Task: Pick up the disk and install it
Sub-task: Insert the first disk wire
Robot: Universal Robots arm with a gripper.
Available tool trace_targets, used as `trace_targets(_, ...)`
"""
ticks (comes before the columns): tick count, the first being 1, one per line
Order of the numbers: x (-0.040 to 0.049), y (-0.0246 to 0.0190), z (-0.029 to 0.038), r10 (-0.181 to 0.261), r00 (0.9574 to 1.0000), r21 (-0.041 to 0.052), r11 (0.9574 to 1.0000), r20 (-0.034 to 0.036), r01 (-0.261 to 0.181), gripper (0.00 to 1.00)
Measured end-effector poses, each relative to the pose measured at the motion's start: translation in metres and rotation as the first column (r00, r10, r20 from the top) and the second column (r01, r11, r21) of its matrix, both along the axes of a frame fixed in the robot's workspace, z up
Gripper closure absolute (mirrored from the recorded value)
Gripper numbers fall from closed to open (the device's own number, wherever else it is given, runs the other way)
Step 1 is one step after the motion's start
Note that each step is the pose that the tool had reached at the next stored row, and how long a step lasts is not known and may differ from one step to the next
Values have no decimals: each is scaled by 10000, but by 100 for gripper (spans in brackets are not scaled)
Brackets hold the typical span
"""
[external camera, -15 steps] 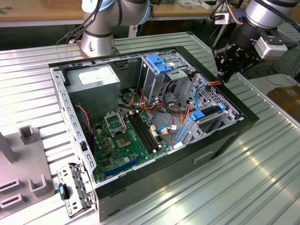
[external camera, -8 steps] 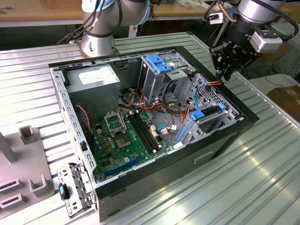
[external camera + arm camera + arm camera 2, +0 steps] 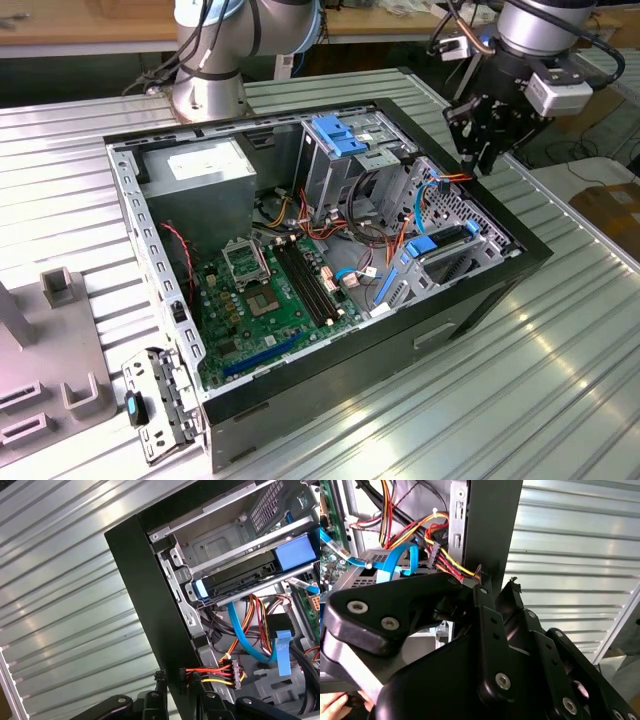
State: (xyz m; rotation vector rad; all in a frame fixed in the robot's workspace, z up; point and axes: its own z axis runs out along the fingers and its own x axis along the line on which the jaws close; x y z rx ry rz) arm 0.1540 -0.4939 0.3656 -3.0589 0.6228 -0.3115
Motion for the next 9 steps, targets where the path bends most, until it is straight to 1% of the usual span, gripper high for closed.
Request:
trace_targets(1,-13,0,-7,70,10000,-183,9998,0,-70,69)
trace_targets(2,-20,0,-11,129,9999,-202,9997,0,-129,69)
trace_targets(4,-20,2,-9,130,9999,-206,9997,1,-130,69)
trace_targets(5,-24,11,-9,130,9999,-206,9997,1,-130,69)
trace_targets(6,-38,11,-10,128,9999,-204,9997,1,-128,69)
trace_targets(7,-48,25,-12,129,9999,-206,9997,1,-129,69)
trace_targets(9,-52,29,-14,131,9999,-207,9997,1,-131,69)
